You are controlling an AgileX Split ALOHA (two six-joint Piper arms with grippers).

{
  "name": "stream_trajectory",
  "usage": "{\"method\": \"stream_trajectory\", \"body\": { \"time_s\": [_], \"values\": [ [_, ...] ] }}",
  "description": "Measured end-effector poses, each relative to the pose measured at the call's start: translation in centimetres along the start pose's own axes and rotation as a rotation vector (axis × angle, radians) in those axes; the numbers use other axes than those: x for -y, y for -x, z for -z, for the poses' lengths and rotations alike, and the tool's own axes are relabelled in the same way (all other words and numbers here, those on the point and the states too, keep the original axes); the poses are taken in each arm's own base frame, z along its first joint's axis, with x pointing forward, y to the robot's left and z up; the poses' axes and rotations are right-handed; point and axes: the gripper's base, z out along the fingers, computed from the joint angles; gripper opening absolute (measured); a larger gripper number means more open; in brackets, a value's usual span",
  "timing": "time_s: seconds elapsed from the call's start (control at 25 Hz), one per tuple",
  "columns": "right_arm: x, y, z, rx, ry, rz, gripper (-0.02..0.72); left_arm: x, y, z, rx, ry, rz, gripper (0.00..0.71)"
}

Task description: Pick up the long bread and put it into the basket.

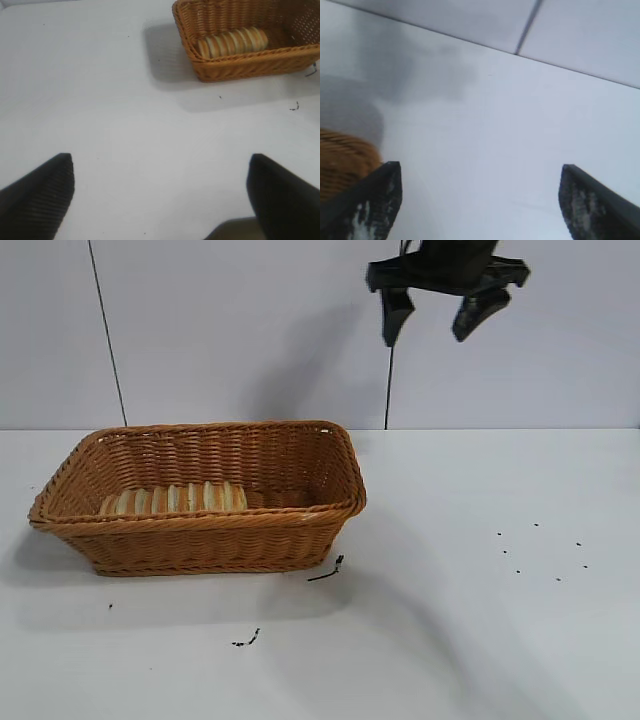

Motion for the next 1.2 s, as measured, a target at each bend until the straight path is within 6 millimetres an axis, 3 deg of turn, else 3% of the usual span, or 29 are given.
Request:
{"method": "stream_trajectory", "body": {
  "time_s": [0.4,0.68,0.92,1.2],
  "values": [
    [0.4,-1.1,0.4,-0.121,-0.015,0.010,0.588,0.0,0.0,0.0,0.000,0.000,0.000,0.696],
    [0.6,-2.3,5.2,-0.105,-0.007,0.006,0.588,0.0,0.0,0.0,0.000,0.000,0.000,0.696],
    [1.1,-7.7,10.8,-0.164,-0.011,0.007,0.588,0.0,0.0,0.0,0.000,0.000,0.000,0.696],
    [1.8,-18.2,16.5,-0.236,-0.015,0.009,0.588,0.0,0.0,0.0,0.000,0.000,0.000,0.696]
  ]
}}
